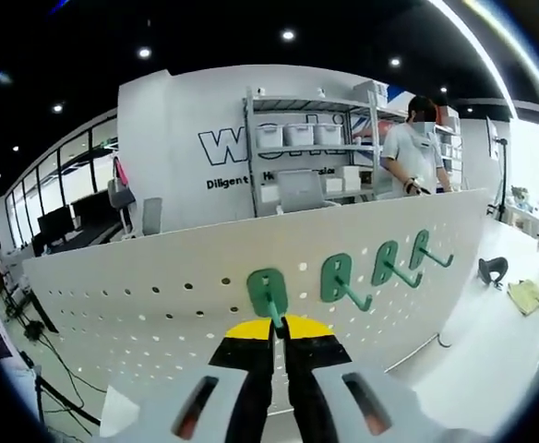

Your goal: Insert the hook assembly into the mounting plate slot until the hook locks in place.

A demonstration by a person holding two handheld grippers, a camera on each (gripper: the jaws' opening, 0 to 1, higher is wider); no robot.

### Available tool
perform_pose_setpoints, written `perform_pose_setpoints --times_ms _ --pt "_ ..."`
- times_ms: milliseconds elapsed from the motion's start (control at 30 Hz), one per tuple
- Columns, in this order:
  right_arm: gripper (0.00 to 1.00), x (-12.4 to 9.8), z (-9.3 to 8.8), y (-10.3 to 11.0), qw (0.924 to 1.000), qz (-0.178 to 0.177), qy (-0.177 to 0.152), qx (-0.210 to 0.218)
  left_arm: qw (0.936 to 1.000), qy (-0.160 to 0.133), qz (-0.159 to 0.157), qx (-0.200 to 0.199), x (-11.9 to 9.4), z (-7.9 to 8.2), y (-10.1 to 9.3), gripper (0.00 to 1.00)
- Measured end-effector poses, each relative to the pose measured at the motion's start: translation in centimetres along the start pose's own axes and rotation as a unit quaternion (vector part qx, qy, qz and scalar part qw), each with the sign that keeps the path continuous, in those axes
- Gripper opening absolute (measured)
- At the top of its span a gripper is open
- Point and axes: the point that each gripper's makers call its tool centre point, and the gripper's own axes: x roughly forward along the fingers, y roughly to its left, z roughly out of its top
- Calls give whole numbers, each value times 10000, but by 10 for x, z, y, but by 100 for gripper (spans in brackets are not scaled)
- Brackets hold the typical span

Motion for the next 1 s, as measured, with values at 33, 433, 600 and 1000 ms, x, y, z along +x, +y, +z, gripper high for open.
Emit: perform_pose_setpoints --times_ms 33,433,600,1000 --pt "53 0 0 0 10000 2 10 -16 9998 45 14 196 -1 -2 0 4" --pt "53 2 2 2 10000 51 21 -57 9993 -314 -103 153 -10 10 1 17" --pt "53 3 5 4 9999 50 -32 -93 9989 -388 -106 239 -11 11 2 25" --pt "59 0 19 4 9993 -23 -166 -333 9941 -751 -745 233 -27 10 -18 38"
